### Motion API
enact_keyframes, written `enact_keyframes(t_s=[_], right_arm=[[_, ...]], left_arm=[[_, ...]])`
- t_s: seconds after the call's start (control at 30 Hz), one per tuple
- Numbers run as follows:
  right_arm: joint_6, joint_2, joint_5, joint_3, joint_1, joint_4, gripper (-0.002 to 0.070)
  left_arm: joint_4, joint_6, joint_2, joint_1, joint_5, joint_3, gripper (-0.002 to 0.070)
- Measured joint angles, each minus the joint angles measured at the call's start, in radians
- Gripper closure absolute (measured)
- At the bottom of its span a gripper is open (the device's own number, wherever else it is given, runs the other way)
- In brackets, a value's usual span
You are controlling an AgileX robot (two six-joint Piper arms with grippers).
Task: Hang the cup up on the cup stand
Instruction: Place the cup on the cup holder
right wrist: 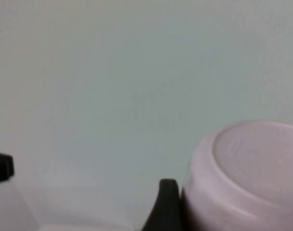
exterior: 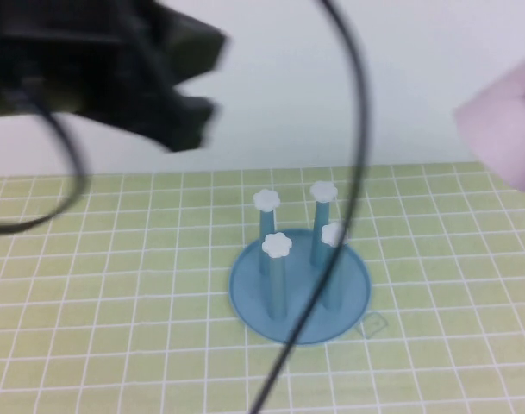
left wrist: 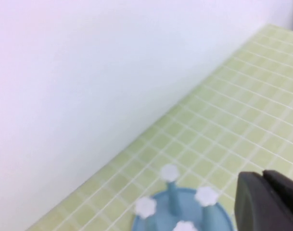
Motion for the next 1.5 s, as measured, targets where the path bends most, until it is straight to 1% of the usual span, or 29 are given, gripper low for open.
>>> enact_keyframes(t_s=[0.1, 0.23, 0.3, 0.5, 0.67, 0.83, 1.1, 1.37, 1.5], right_arm=[[-0.035, 0.113, -0.050, -0.115, 0.004, -0.129, 0.0060], [-0.063, 0.285, -0.067, -0.252, 0.046, -0.237, 0.0061], [-0.090, 0.359, -0.067, -0.305, 0.074, -0.253, 0.0061], [-0.213, 0.565, -0.067, -0.448, 0.188, -0.272, 0.0061], [-0.281, 0.700, -0.002, -0.559, 0.281, -0.272, 0.0061], [-0.363, 0.827, 0.057, -0.647, 0.332, -0.258, 0.0061], [-0.412, 0.981, 0.081, -0.732, 0.347, -0.216, 0.0061], [-0.452, 1.040, 0.118, -0.742, 0.349, -0.209, 0.0061], [-0.452, 1.062, 0.118, -0.745, 0.349, -0.239, 0.0061]], left_arm=[[0.039, -0.093, -0.058, 0.000, 0.000, 0.056, 0.0675], [0.047, -0.121, -0.131, 0.000, -0.004, 0.160, 0.0675], [0.082, -0.142, -0.158, 0.000, -0.014, 0.212, 0.0675], [0.250, -0.257, -0.220, 0.000, -0.015, 0.320, 0.0675], [0.408, -0.352, -0.231, 0.000, -0.015, 0.366, 0.0675], [0.512, -0.362, -0.229, 0.000, -0.015, 0.397, 0.0675], [0.566, -0.368, -0.229, 0.000, -0.017, 0.403, 0.0675], [0.566, -0.372, -0.229, 0.000, -0.035, 0.403, 0.0675], [0.563, -0.376, -0.229, 0.000, -0.038, 0.403, 0.0675]])
